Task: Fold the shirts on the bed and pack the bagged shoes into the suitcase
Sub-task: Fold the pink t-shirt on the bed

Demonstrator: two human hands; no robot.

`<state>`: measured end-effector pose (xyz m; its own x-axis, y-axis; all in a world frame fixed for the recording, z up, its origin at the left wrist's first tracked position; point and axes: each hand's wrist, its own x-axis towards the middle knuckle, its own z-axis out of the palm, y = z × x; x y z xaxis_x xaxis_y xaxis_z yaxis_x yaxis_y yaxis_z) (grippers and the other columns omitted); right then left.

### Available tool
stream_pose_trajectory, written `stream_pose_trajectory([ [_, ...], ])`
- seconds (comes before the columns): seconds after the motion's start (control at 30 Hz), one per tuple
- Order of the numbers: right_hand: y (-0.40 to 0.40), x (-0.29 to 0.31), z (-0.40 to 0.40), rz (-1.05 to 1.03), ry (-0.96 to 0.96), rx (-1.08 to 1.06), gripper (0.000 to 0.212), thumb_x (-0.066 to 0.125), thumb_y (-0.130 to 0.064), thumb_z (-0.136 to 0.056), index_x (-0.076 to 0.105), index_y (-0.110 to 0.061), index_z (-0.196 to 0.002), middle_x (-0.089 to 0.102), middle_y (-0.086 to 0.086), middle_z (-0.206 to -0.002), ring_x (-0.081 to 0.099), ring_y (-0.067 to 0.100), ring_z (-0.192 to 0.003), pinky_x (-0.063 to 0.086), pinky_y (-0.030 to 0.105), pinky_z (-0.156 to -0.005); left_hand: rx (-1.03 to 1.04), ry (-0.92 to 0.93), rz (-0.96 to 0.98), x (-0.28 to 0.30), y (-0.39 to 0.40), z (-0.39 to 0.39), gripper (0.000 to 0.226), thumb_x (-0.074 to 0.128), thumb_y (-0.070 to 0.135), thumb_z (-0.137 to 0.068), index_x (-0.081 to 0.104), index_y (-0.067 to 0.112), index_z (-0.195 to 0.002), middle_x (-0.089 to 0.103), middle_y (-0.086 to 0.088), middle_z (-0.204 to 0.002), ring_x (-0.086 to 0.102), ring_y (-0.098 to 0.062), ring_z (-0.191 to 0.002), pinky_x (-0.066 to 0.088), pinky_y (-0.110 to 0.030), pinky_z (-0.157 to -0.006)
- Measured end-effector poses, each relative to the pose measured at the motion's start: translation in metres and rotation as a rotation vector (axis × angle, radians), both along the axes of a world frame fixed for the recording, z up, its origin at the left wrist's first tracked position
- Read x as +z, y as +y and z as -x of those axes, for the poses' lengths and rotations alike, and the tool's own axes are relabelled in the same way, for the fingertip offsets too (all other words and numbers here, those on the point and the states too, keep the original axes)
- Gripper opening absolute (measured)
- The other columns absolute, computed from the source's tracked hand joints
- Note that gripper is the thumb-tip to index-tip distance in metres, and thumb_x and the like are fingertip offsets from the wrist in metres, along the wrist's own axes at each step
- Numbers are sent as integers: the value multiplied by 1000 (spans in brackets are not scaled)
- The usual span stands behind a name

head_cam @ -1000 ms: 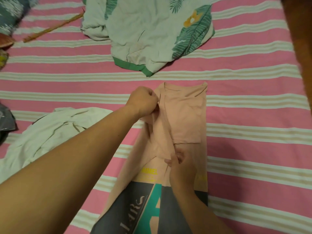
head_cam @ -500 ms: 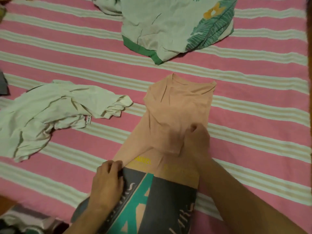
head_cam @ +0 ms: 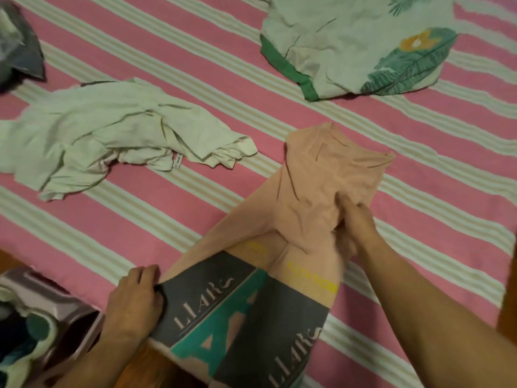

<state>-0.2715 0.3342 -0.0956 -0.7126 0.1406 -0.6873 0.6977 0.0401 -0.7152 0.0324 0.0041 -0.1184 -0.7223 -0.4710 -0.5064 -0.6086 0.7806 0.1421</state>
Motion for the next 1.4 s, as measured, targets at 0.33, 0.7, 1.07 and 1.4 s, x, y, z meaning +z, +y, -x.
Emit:
stream_pose_trajectory([
  [0.33, -29, 27, -16, -682, 317, 346, 23, 40, -27, -104, 44, -5, -103, 53, 11, -95, 50, 26, -83, 34, 33, -70, 178, 122, -134, 30, 1, -34, 6, 40, 34, -105, 42, 32, -100, 58, 0, -88, 56, -24, -75, 47, -39, -71],
  [0.7, 24, 128, 64, -513, 396, 117, 47, 37, -44, -92, 65, -13, -112, 69, 10, -110, 66, 32, -102, 55, 46, -90, -142, 185, -222, 115, 149, -69, 22, 54, 43, -99, 48, 24, -107, 68, -2, -74, 68, -27, -61, 52, -37, -51],
  [1.07, 152, -17, 48, -498, -107, 343, 26, 47, 8, -87, 50, -16, -78, 46, 1, -73, 50, 13, -59, 42, 19, -36, -210, -73, -314, 8, 266, -64, 29, 50, 32, -103, 46, 20, -128, 68, -5, -108, 67, -30, -98, 53, -43, -75],
  [1.4, 160, -5, 42, -236, -247, 127, 73, 44, 20, -47, 64, -9, -110, 65, 13, -101, 65, 31, -93, 54, 46, -65, -599, -418, -227, 22, 292, -81, 29, 45, 29, -100, 44, 19, -128, 59, -7, -125, 61, -30, -113, 50, -41, -92],
])
